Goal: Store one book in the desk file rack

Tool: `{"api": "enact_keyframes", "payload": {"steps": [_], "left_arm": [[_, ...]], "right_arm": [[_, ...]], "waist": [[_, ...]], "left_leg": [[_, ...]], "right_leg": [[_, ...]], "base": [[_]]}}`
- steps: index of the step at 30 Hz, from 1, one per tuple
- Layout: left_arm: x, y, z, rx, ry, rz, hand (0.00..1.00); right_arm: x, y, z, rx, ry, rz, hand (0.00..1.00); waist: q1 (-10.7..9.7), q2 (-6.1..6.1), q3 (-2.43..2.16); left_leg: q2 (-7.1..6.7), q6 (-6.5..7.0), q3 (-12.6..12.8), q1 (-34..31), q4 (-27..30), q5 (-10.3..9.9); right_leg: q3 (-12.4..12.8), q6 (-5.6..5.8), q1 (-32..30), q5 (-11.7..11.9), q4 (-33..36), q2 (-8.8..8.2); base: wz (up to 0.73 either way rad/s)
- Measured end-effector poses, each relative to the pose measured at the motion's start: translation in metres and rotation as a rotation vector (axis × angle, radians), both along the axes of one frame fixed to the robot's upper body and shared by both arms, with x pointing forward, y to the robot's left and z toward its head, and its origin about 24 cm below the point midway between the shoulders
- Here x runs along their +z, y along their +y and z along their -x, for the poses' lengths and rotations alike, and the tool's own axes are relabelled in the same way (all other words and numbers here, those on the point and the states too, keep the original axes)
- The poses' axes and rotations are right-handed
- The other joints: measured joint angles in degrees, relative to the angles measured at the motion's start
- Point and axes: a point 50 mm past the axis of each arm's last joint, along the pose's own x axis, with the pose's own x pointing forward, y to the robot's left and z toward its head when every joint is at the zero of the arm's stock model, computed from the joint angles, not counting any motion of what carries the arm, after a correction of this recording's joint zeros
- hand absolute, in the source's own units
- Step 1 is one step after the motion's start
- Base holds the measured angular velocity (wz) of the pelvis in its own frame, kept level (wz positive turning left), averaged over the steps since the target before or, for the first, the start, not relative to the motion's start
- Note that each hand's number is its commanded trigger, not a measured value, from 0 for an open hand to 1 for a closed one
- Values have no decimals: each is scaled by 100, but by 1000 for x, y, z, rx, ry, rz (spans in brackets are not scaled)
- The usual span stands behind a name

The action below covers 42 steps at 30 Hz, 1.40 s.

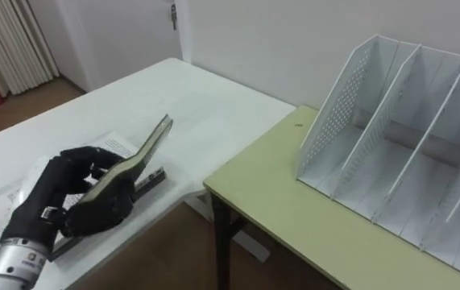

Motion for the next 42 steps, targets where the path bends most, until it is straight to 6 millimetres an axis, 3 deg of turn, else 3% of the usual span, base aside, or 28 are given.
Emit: {"api": "enact_keyframes", "payload": {"steps": [7,11,17,21,25,30,34,42], "left_arm": [[7,-7,1,-159,-17,402,100],[13,-8,1,-213,-54,514,100],[16,-10,2,-290,-68,638,100],[15,-11,2,-312,-71,703,100],[8,-14,0,-357,-47,835,100],[-9,-12,3,-376,5,967,100],[-18,-3,3,-348,17,998,100],[-34,3,4,-342,43,1005,100]], "right_arm": [[1,2,-12,115,-34,8,0],[3,2,-20,143,-68,13,0],[10,9,-51,217,-200,17,0],[18,13,-72,269,-278,24,0],[29,42,-103,328,-427,-74,0],[40,63,-113,409,-472,-203,0],[64,78,-129,429,-589,-323,0],[96,98,-151,436,-739,-514,0]], "waist": [[92,-7,-19],[186,-21,-18],[249,-88,-11],[306,-67,-18],[313,-45,-35],[434,46,-57],[471,-60,28],[591,-108,9]], "left_leg": [[-10,0,151,-24,3,0],[27,0,209,5,-17,0],[32,0,219,16,-23,0],[37,0,221,-43,21,0],[75,-5,264,-86,50,0],[78,-6,338,4,41,1],[82,-6,339,6,34,0],[74,-1,342,-24,44,-4]], "right_leg": [[68,-3,-56,1,17,10],[156,-2,-101,0,76,9],[143,-4,-101,3,79,15],[129,-4,-150,2,93,13],[191,-43,-194,28,92,50],[197,-36,-160,21,193,17],[208,-41,-176,14,210,-8],[237,-33,-287,-14,377,-18]], "base": [[-6],[-12],[-1],[1],[-4],[-7],[0],[-2]]}}
